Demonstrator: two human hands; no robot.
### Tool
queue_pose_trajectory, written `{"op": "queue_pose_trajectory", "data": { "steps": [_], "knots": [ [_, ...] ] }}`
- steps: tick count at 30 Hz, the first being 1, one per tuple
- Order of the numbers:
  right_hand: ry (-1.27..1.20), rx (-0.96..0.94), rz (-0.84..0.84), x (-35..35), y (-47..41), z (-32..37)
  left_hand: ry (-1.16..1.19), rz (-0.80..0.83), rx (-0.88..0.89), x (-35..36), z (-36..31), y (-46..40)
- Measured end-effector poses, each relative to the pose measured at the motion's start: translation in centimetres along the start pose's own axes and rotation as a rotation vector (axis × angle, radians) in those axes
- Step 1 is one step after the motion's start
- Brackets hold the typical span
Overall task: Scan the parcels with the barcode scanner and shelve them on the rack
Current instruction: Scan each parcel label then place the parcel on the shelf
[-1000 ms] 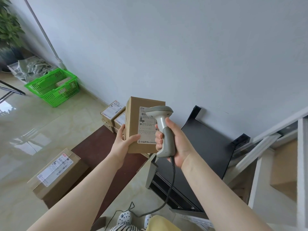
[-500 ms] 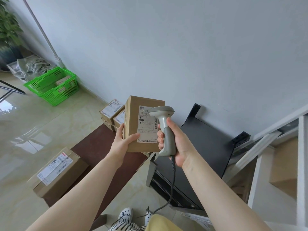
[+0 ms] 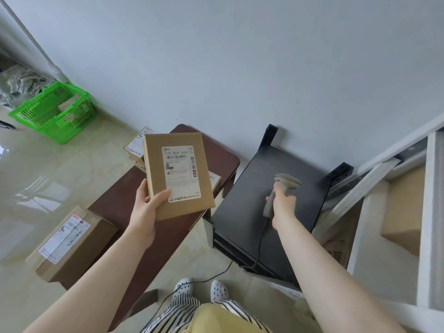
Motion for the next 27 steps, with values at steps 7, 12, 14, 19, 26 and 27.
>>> {"op": "queue_pose_trajectory", "data": {
  "steps": [7,12,14,19,26,27],
  "knots": [
    [0.100,-0.026,-0.010,-0.3,-3.3,-2.4,0.043,0.079,0.055,2.5,-0.6,-0.1],
    [0.261,-0.087,0.050,0.1,-3.9,-3.4,0.065,0.140,0.080,5.2,-1.0,0.0],
    [0.283,-0.106,0.047,0.2,-4.2,-3.6,0.072,0.152,0.081,5.9,-1.1,0.1],
    [0.332,-0.154,0.046,-0.4,-4.6,-4.5,0.090,0.163,0.077,6.9,-1.0,0.4],
    [0.423,-0.180,0.072,-1.0,-4.8,-4.7,0.086,0.179,0.093,6.8,-0.5,1.8],
    [0.426,-0.178,0.066,-1.1,-4.5,-4.7,0.087,0.183,0.097,6.6,-0.4,2.1]
  ]
}}
Point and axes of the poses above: each hand's wrist, its own y-axis away from the middle knuckle, its own x-axis out of the palm, z = x × y, the point moved 2 cm from there along -y, towards the middle knuckle, and after that the axes turned 13 degrees about -x, right-handed, at the moved point
